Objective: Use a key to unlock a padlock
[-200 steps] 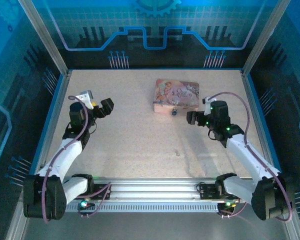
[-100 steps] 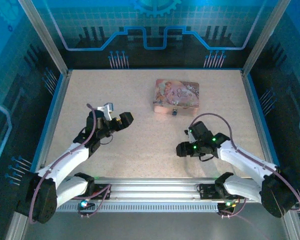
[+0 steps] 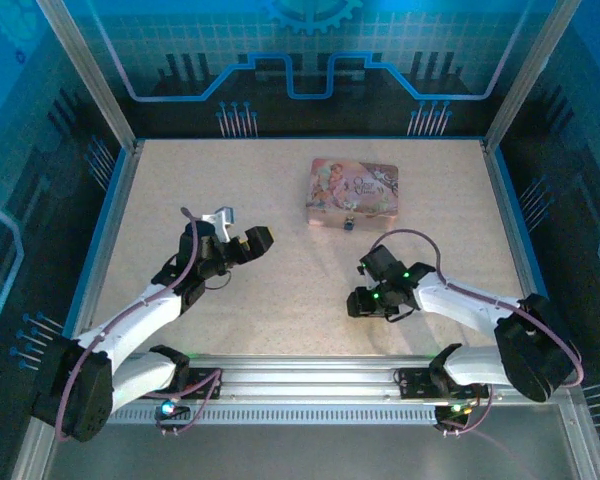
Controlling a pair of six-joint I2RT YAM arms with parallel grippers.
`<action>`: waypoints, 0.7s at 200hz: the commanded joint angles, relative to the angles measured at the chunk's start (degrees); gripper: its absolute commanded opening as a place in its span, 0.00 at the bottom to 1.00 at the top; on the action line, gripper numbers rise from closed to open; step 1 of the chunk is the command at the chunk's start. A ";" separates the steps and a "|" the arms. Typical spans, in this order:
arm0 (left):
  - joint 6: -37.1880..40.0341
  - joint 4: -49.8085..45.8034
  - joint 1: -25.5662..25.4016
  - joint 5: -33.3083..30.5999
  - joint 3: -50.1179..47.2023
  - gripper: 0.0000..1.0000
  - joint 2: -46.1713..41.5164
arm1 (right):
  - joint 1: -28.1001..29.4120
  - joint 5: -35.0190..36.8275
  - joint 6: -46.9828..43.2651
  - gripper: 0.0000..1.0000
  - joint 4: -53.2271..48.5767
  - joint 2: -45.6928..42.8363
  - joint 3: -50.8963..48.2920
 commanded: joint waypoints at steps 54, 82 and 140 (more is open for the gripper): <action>0.38 0.67 -0.57 -0.72 2.24 0.99 -0.66 | 0.96 1.42 1.22 0.34 1.59 2.77 1.43; 0.50 0.66 -0.62 -0.63 2.19 0.99 -0.64 | 1.38 0.90 1.31 0.30 1.78 4.03 1.47; 0.32 0.58 -0.66 -0.88 2.34 0.99 -0.87 | 1.96 0.72 1.42 0.18 1.89 5.39 1.15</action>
